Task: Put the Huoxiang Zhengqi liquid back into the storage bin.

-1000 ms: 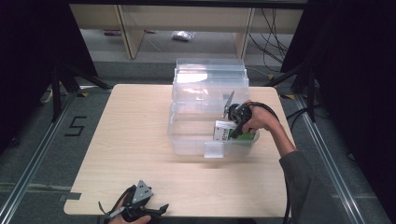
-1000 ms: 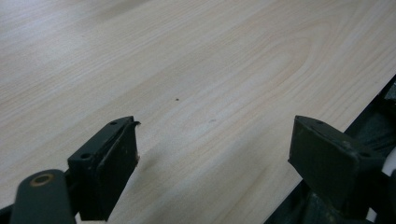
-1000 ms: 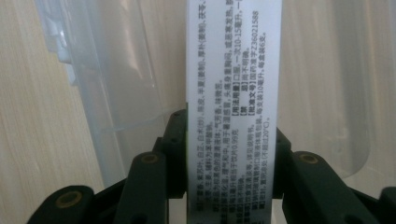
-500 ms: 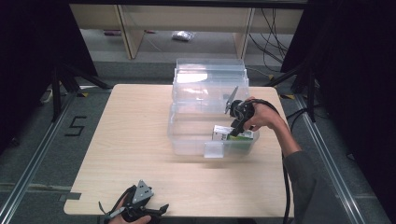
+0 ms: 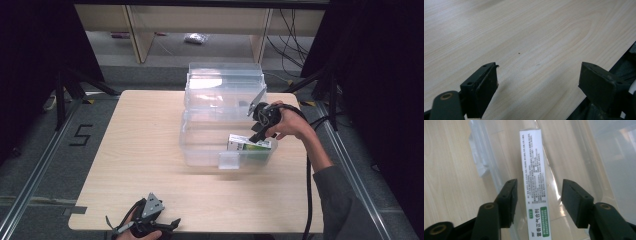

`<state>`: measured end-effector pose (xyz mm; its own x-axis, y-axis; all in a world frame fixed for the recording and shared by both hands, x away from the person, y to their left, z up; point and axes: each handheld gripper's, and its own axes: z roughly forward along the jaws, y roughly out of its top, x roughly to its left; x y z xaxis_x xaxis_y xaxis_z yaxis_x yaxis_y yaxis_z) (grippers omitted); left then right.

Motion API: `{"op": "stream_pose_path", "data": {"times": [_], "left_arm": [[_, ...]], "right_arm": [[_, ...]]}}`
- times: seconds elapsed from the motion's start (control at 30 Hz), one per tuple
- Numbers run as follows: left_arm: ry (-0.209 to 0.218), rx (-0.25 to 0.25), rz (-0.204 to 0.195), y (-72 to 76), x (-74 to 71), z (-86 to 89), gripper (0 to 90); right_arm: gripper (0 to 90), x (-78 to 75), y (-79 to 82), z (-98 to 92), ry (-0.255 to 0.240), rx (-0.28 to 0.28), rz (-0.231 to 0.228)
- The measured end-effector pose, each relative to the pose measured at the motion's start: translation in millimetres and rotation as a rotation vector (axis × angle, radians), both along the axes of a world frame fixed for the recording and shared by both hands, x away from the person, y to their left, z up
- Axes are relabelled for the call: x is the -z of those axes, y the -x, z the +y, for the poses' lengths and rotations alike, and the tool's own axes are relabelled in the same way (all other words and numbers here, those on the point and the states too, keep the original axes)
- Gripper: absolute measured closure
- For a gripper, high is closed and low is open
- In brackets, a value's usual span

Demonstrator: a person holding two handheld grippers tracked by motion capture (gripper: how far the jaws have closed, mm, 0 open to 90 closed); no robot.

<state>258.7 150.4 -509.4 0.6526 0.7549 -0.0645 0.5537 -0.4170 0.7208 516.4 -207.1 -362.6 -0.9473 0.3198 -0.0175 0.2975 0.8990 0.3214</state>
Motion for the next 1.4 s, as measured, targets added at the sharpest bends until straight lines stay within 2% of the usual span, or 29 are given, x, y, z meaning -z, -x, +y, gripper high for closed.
{"op": "stream_pose_path", "data": {"times": [0.03,0.07,0.13,0.2,0.33,0.43,0.47,0.53,0.57,0.6,0.63,0.67,0.77,0.8,0.83,0.87,0.9,0.97,1.03,1.07,1.13,1.3,1.37,1.4], "left_arm": [[0.002,0.0,-0.001,0.0,0.1,0.0,14.9],[0.0,0.002,-0.001,-0.1,0.1,0.2,14.9],[0.0,0.0,-0.001,-0.2,-0.2,0.1,14.9],[-0.001,0.001,0.0,-0.7,0.2,0.5,14.9],[-0.004,-0.006,-0.005,-1.0,0.0,0.8,14.9],[0.013,-0.008,-0.002,-0.3,-0.1,0.2,14.9],[-0.008,0.004,-0.001,-0.4,-1.2,1.3,14.9],[-0.006,0.003,-0.008,0.0,-1.7,1.2,14.9],[-0.006,0.003,-0.008,0.0,-1.7,1.2,14.9],[-0.044,0.028,0.004,-1.0,-3.2,4.0,14.9],[-0.005,-0.003,-0.003,-0.2,-1.2,1.2,14.9],[-0.001,-0.006,-0.004,-0.3,-1.0,1.1,14.9],[-0.007,-0.006,-0.014,-0.5,-1.7,1.2,14.8],[-0.009,-0.004,-0.013,-0.7,-1.6,1.4,14.9],[-0.01,0.013,-0.01,-1.1,-1.7,1.9,14.9],[-0.006,0.007,-0.011,-1.0,-1.6,1.5,14.9],[-0.006,0.007,-0.011,-1.0,-1.6,1.5,14.9],[-0.011,0.002,-0.017,-1.1,-1.6,1.6,14.9],[-0.014,0.003,-0.017,-1.2,-1.9,2.0,14.8],[-0.011,0.0,-0.018,-1.2,-1.8,1.9,14.9],[-0.01,-0.001,-0.018,-1.1,-1.8,2.0,14.8],[-0.004,0.0,-0.018,-0.7,-1.9,1.6,14.8],[-0.006,-0.001,-0.018,-0.9,-1.9,1.7,14.9],[-0.006,-0.001,-0.018,-0.9,-1.8,1.6,14.9]], "right_arm": [[47.0,-1.3,0.7,0.0,-0.002,0.008,-0.013],[46.6,-3.4,3.6,0.2,0.0,0.037,-0.005],[44.7,-6.2,3.8,-0.1,-0.019,0.028,-0.029],[39.3,-12.4,7.6,-0.5,-0.06,0.088,-0.056],[34.6,-17.9,13.0,-1.4,-0.09,0.153,-0.069],[32.0,-20.8,17.7,-5.0,-0.158,0.201,-0.092],[31.1,-21.8,20.3,-6.3,-0.172,0.213,-0.096],[28.2,-24.0,30.4,-8.7,-0.184,0.264,-0.132],[28.2,-24.0,30.4,-8.7,-0.184,0.264,-0.132],[28.2,-24.1,35.2,-9.2,-0.2,0.278,-0.124],[28.1,-23.8,37.5,-11.3,-0.215,0.257,-0.149],[26.8,-23.7,46.4,-12.5,-0.229,0.296,-0.155],[26.6,-23.5,54.8,-13.7,-0.246,0.289,-0.173],[25.8,-24.1,64.1,-13.8,-0.271,0.312,-0.187],[25.8,-24.1,64.1,-13.8,-0.271,0.312,-0.187],[25.3,-25.2,71.3,-14.8,-0.286,0.315,-0.204],[25.3,-25.2,71.3,-14.8,-0.286,0.315,-0.204],[23.8,-22.9,76.2,-16.4,-0.344,0.294,-0.232],[22.9,-21.0,83.6,-18.5,-0.365,0.318,-0.214],[22.4,-19.1,85.4,-19.1,-0.37,0.327,-0.239],[22.3,-18.4,88.7,-19.4,-0.375,0.339,-0.227],[21.3,-11.3,100.2,-22.9,-0.392,0.352,-0.243],[21.1,-8.9,106.3,-23.3,-0.393,0.379,-0.24],[21.1,-7.0,109.8,-22.6,-0.412,0.403,-0.241]]}}
